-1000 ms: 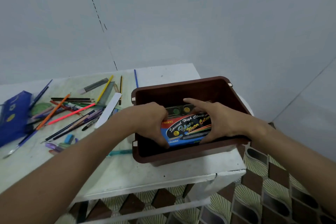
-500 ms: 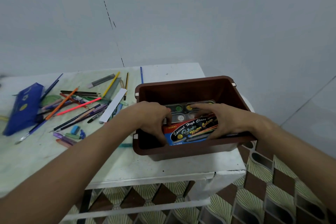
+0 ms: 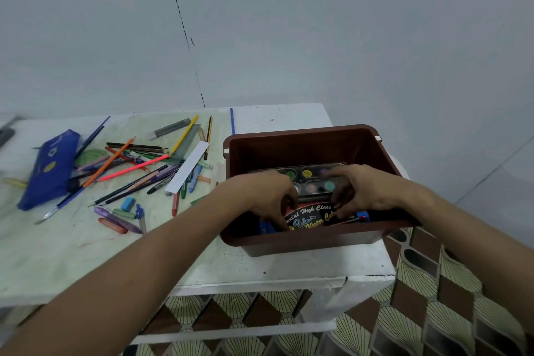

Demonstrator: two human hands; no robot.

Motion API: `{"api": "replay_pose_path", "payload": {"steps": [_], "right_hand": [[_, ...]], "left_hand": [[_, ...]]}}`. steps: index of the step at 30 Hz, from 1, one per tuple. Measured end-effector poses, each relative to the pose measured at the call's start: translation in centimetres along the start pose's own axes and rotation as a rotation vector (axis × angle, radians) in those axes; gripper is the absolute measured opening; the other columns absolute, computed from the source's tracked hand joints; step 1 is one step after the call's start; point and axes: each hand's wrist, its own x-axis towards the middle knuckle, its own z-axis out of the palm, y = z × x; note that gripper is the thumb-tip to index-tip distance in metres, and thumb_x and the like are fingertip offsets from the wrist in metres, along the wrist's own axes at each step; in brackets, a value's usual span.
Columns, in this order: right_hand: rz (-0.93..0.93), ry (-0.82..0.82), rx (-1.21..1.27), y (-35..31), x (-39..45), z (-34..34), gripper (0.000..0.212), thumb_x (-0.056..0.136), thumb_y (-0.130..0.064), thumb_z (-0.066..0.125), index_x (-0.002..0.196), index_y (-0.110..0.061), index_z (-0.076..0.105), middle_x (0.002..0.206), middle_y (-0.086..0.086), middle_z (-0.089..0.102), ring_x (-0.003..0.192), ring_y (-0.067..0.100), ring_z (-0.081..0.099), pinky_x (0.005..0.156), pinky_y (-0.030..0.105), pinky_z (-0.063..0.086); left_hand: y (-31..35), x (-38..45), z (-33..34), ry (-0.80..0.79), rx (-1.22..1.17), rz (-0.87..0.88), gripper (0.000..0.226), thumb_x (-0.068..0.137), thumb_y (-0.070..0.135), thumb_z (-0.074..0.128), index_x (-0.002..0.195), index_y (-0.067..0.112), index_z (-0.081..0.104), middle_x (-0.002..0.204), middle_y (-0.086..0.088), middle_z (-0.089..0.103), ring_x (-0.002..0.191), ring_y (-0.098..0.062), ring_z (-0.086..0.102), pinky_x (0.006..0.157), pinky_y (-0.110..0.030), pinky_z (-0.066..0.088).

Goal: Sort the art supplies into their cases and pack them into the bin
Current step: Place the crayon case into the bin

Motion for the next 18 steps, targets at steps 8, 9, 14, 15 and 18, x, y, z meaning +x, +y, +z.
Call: {"api": "replay_pose_path", "payload": {"steps": [8,9,14,15,18], "right_hand": [[-0.013,-0.146,0.018,0.2,0.1,0.4,0.089,0.075,-0.021,0.079,0.146,-0.03,0.025,0.118,-0.01,0.067,0.101,-0.005,0.06,0.085,0.009,0.043],[-0.005,-0.163,0.031,0.1,0.2,0.3,0.089,0.076,-0.022,0.078,0.146,-0.03,0.024,0.115,-0.012,0.067,0.098,-0.008,0.061,0.082,0.006,0.042],[-0.057,-0.159,0.143,-2.4,0.0,-0.2,0.084,0.078,-0.027,0.076,0.146,-0.029,0.027,0.115,-0.012,0.068,0.103,-0.001,0.063,0.089,0.015,0.049],[-0.084,-0.123,0.185,-3.4,0.1,-0.5,0.078,0.079,-0.025,0.076,0.143,-0.03,0.033,0.112,-0.011,0.069,0.101,0.002,0.065,0.089,0.021,0.051],[-0.164,0.027,0.244,-8.0,0.6,-1.3,0.063,0.076,-0.029,0.076,0.131,-0.032,0.048,0.104,-0.01,0.071,0.093,0.005,0.067,0.086,0.028,0.055]], "left_hand": [[-0.6,-0.3,0.7,-0.072,0.078,-0.013,0.052,0.08,0.032,0.073,0.128,0.02,0.055,0.121,0.0,0.059,0.11,-0.019,0.05,0.092,-0.038,0.05],[-0.5,-0.4,0.6,-0.076,0.085,-0.024,0.053,0.081,0.032,0.073,0.129,0.02,0.054,0.122,-0.001,0.058,0.111,-0.02,0.05,0.092,-0.037,0.049],[-0.6,-1.2,0.1,-0.003,0.057,-0.062,0.05,0.08,0.037,0.072,0.124,0.018,0.056,0.115,-0.003,0.06,0.094,-0.016,0.055,0.077,-0.026,0.045],[-0.8,-1.8,-0.4,0.054,0.033,-0.065,0.047,0.08,0.037,0.072,0.12,0.018,0.058,0.111,-0.001,0.062,0.089,-0.014,0.055,0.074,-0.025,0.046],[-2.9,-4.8,-2.9,0.329,-0.07,-0.092,0.034,0.078,0.036,0.071,0.106,0.018,0.065,0.095,0.005,0.064,0.083,-0.011,0.058,0.074,-0.027,0.05]]}}
